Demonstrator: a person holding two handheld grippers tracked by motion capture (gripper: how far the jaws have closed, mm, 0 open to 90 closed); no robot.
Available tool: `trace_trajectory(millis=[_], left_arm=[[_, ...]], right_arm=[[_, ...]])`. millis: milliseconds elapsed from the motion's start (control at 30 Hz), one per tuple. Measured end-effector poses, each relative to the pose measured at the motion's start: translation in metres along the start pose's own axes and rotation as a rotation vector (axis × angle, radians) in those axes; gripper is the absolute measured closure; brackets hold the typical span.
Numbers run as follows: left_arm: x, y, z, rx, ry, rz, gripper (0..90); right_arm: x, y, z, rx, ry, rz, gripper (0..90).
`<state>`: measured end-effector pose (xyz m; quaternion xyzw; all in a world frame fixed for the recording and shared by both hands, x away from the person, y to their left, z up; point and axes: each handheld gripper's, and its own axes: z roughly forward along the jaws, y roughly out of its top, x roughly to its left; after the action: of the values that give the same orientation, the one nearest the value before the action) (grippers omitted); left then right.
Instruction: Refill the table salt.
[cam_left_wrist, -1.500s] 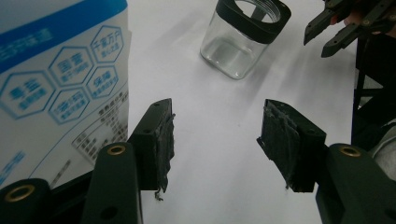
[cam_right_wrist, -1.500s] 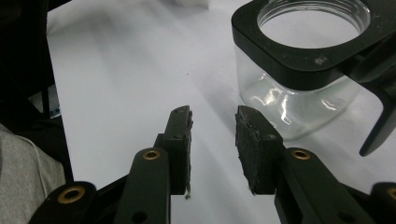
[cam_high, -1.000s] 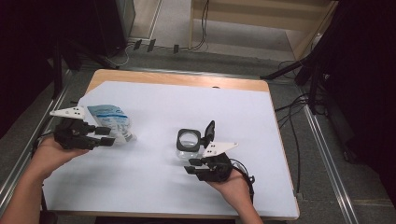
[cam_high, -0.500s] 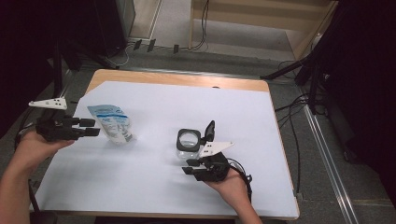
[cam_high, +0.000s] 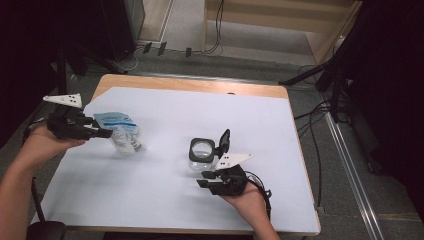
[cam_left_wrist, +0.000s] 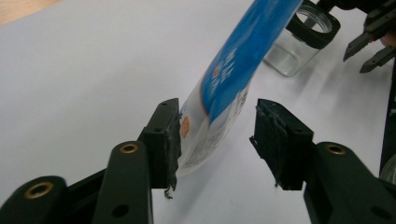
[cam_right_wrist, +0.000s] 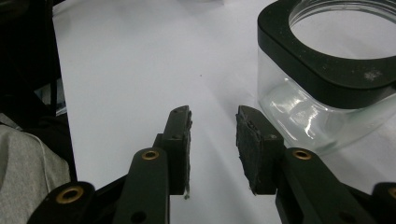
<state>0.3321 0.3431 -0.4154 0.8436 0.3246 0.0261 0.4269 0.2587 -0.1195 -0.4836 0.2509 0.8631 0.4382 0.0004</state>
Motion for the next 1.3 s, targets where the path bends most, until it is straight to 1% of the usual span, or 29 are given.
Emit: trace_trajectory(millis=[100,200,233,300,333,367,400,433,567,633,667,733,767,867,900,967,1033,1067,1100,1167,1233,1300], left_arm=[[0.003,0.003,0.005,0.009,-0.016,0.003,56.9],[0.005,0.004,0.007,0.030,-0.010,0.016,59.8],[0.004,0.005,0.008,0.034,-0.016,0.019,60.3],[0.005,0.007,0.010,0.049,-0.016,0.031,60.5],[0.004,0.009,0.011,0.058,-0.008,0.038,60.3],[0.004,0.010,0.012,0.067,-0.009,0.048,60.4],[0.005,0.011,0.013,0.071,-0.019,0.048,60.5],[0.005,0.012,0.014,0.076,-0.012,0.055,60.7],[0.006,0.016,0.014,0.091,-0.018,0.073,64.9],[0.006,0.018,0.015,0.105,-0.012,0.094,67.4],[0.007,0.018,0.016,0.110,-0.023,0.095,68.3],[0.009,0.019,0.017,0.117,-0.027,0.105,70.2],[0.008,0.020,0.017,0.122,-0.024,0.107,71.1],[0.004,0.024,0.017,0.139,0.007,0.147,74.7],[0.002,0.026,0.016,0.134,0.017,0.160,77.1],[0.000,0.029,0.015,0.126,0.016,0.170,82.0],[0.000,0.030,0.014,0.133,0.007,0.173,86.3],[-0.001,0.031,0.014,0.144,0.012,0.176,87.2],[-0.001,0.031,0.015,0.142,-0.002,0.169,88.0],[-0.002,0.032,0.015,0.144,-0.001,0.169,89.1],[-0.002,0.033,0.015,0.142,-0.009,0.164,89.7],[-0.003,0.034,0.016,0.134,-0.038,0.146,90.0]], right_arm=[[0.000,-0.001,-0.001,0.002,-0.005,0.008,66.4],[-0.001,-0.002,-0.001,0.002,-0.006,0.010,66.4],[-0.001,-0.002,-0.001,0.002,-0.005,0.007,66.4],[0.000,-0.002,-0.001,0.000,-0.004,0.006,66.4],[0.000,-0.003,-0.001,0.002,-0.004,0.007,66.4],[0.000,-0.003,-0.001,0.004,-0.004,0.005,66.4],[0.000,-0.003,-0.001,0.004,-0.005,0.006,66.4],[0.000,-0.003,-0.001,0.005,-0.005,0.006,66.4],[0.000,-0.002,-0.001,0.005,-0.008,0.007,66.4],[0.000,-0.002,0.000,0.004,-0.007,0.005,66.4],[0.000,-0.002,0.000,0.005,-0.007,0.005,66.4],[-0.001,-0.002,0.000,0.004,-0.006,0.004,66.4],[-0.001,-0.002,0.001,0.004,-0.005,0.005,66.4],[-0.001,-0.002,0.001,0.003,-0.003,0.005,66.4],[-0.001,-0.002,0.001,0.002,-0.004,0.005,66.1],[-0.001,-0.001,0.001,-0.001,-0.003,0.005,65.9],[0.000,-0.001,0.001,-0.003,-0.004,0.003,65.9],[0.000,-0.001,0.001,-0.002,-0.003,0.001,65.9],[0.000,-0.001,0.001,-0.002,-0.004,-0.001,65.9],[0.001,-0.001,0.001,-0.002,-0.004,-0.001,65.8],[0.000,-0.001,0.001,-0.004,-0.004,-0.002,65.8],[0.001,0.000,0.001,-0.007,-0.006,-0.003,65.8]])
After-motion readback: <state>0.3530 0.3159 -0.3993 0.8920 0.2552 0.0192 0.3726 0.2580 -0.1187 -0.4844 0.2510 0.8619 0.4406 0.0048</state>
